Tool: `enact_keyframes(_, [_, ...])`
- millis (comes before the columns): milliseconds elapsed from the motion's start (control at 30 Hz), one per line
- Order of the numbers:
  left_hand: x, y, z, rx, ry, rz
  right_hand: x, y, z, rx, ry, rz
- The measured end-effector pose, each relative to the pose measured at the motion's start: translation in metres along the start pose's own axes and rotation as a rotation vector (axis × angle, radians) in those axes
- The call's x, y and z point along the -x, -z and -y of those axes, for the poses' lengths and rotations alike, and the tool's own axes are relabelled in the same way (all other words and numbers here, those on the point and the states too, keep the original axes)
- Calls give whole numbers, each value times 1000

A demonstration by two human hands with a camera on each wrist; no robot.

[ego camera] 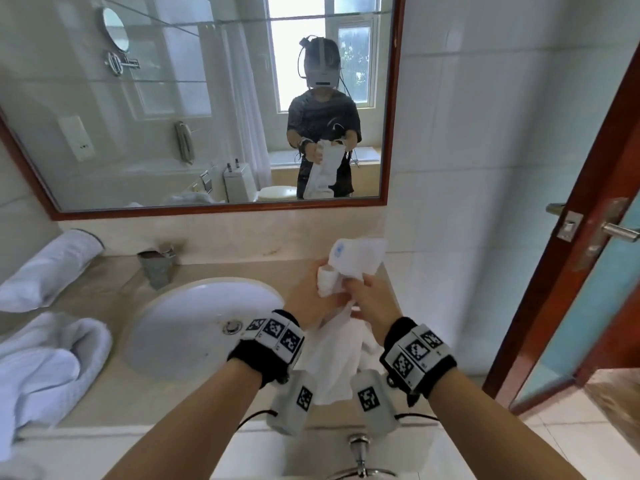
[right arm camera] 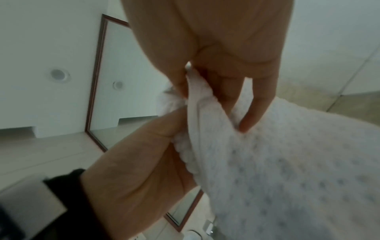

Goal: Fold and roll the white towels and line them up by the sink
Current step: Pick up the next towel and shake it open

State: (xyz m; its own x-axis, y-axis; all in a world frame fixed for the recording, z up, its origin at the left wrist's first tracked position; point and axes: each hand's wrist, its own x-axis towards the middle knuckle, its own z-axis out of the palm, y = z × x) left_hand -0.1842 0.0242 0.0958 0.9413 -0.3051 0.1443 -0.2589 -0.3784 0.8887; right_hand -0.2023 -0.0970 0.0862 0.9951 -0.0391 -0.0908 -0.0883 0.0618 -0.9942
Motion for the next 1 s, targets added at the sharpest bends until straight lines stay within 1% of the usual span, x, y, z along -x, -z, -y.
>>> enact_keyframes(100, [12,15,1,94,4,-22,15,-1,6,-121,4,-64])
enact_keyframes(167, [23,23,0,28,18,-25,20,9,10,-205,-3,-129])
enact_keyframes(233, [33,29,3,-101,15,10,26,20,15,-294,12,-181])
enact_keyframes(300, [42,35,9,-205,18,4,33,25,23,-326,28,-201])
enact_keyframes(333, [49,37,10,-234,11,2,40,23,28,-303,40,-198])
enact_keyframes(400, [60,44,12,-280,4,27,52,14,35,-165,71,-173])
enact_keyframes(467, [71,54,12,-362,-25,89,65,3,43,86,103,-186])
enact_keyframes(500, [77,60,12,-445,-39,135,72,-2,47,244,142,-207])
enact_keyframes(567, [89,71,16,-690,-17,266,88,-6,60,553,216,-301])
enact_keyframes(633, [99,81,22,-920,55,367,106,-5,74,692,258,-424])
enact_keyframes(667, [103,86,27,-1011,97,377,113,-3,81,737,275,-477])
enact_keyframes(700, [109,92,29,-1072,153,344,122,-1,87,785,298,-538])
enact_keyframes(767, [120,108,32,-1122,256,217,136,2,99,854,346,-651])
enact_keyframes(800, [125,117,31,-1138,291,158,144,2,105,843,368,-697])
enact_keyframes(900, [147,145,23,-1147,332,-59,170,3,120,795,432,-843])
enact_keyframes(933, [153,155,20,-1155,328,-126,176,4,123,787,420,-904])
enact_keyframes(1000, [158,174,12,-1011,374,-246,189,3,128,777,384,-976])
